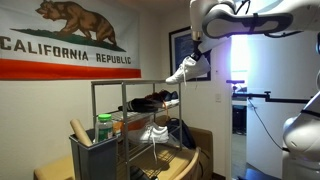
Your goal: Put the right side of the white shoe on the top shelf of the shoe rack
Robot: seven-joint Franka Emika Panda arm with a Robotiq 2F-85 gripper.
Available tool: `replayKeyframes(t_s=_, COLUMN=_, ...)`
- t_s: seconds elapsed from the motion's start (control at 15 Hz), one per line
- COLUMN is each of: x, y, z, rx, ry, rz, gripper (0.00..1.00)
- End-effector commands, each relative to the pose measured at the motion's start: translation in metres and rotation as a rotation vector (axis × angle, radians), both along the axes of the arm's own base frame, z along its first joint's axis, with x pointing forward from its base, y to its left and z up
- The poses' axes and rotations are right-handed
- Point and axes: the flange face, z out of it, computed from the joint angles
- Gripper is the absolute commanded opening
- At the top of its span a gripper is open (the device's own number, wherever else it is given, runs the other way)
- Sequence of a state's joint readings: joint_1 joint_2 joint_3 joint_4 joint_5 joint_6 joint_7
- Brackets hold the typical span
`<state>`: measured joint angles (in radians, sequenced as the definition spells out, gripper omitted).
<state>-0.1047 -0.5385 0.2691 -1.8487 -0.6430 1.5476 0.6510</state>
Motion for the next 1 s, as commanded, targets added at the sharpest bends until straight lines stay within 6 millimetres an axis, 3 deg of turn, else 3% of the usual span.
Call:
replayKeyframes(t_s=0.0, x=0.010, y=0.004, z=0.048, rx=-0.025, ry=-0.060, rz=-0.038, gripper=0.07)
replayKeyframes(t_s=0.2, x=0.017, y=0.002, z=0.078, rx=-0.043, ry=-0.114, rz=-0.064, gripper=0.07)
replayKeyframes(t_s=0.4, x=0.044, y=-0.006, z=0.088, rx=-0.068, ry=-0.163, rz=-0.057, gripper=0.07)
replayKeyframes(t_s=0.6, x=0.087, y=-0.013, z=0.082, rx=-0.101, ry=-0.219, rz=-0.030, gripper=0.07)
replayKeyframes(t_s=0.93, x=0.169, y=-0.022, z=0.051, rx=-0.126, ry=-0.317, rz=-0.009, gripper=0.07)
